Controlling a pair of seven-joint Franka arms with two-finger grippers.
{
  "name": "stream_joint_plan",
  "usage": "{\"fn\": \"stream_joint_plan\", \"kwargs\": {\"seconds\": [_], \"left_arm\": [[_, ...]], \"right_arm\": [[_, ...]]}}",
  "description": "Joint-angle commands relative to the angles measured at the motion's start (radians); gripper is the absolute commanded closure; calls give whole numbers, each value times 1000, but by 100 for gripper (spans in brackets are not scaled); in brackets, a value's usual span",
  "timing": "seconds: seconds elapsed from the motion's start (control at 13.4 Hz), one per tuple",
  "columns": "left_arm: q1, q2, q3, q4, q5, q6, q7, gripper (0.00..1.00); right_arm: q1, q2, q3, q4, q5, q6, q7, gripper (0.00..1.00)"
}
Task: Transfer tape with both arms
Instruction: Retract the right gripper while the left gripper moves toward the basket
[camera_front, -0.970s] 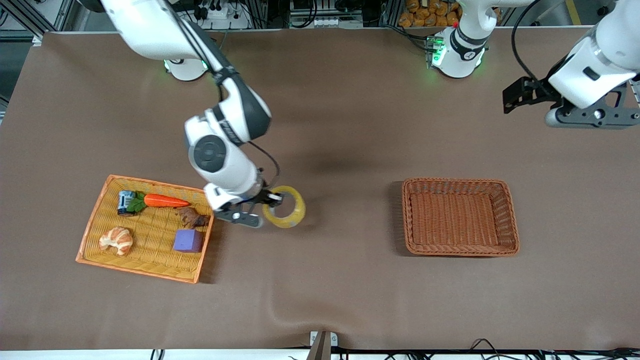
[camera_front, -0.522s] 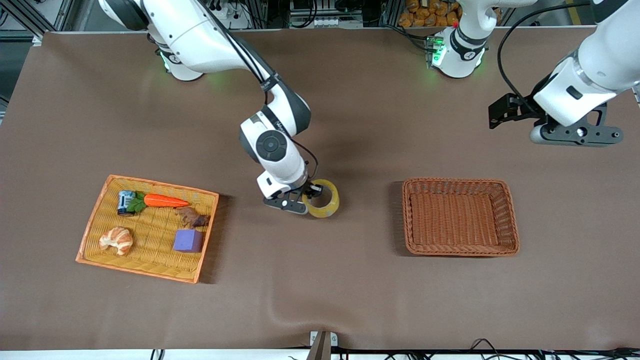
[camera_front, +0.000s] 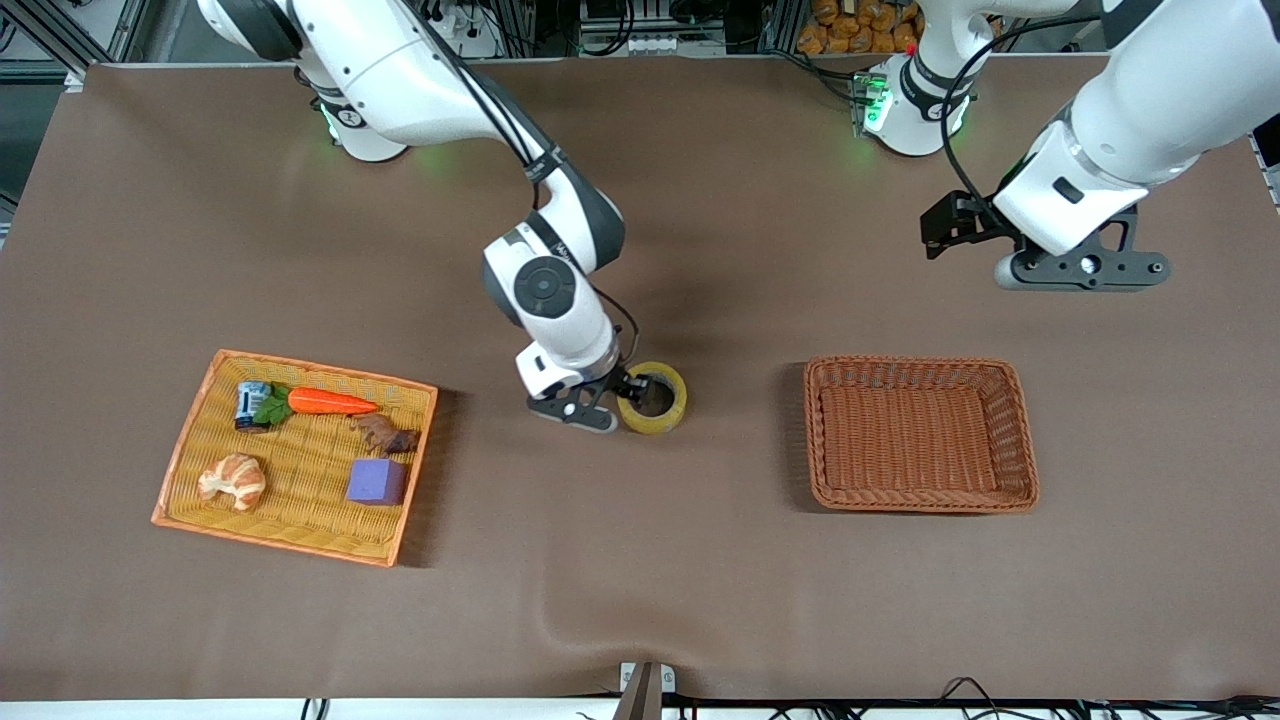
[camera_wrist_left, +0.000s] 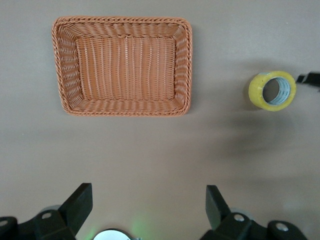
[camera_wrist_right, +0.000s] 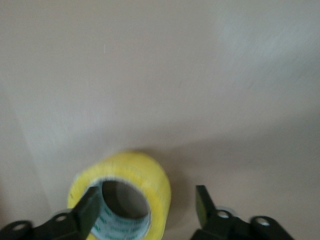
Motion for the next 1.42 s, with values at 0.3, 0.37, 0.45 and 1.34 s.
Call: {"fn": "stream_joint_plan", "kwargs": {"seconds": [0.3, 0.37, 0.45, 1.34], "left_arm": [[-17, 4, 6, 7, -11, 39, -59, 0], [-37, 18, 6, 7, -8, 45, -71, 0], [-60, 24, 8, 7, -5, 47, -85, 0], [-100, 131, 8, 0, 8, 120, -113, 0]], "right_arm": [[-264, -208, 13, -31, 11, -288, -449, 0], [-285, -231, 10, -42, 10, -334, -488, 0], [-314, -271, 10, -63, 8, -364, -497, 0], [-541, -676, 13, -240, -112, -694, -849, 0]]}}
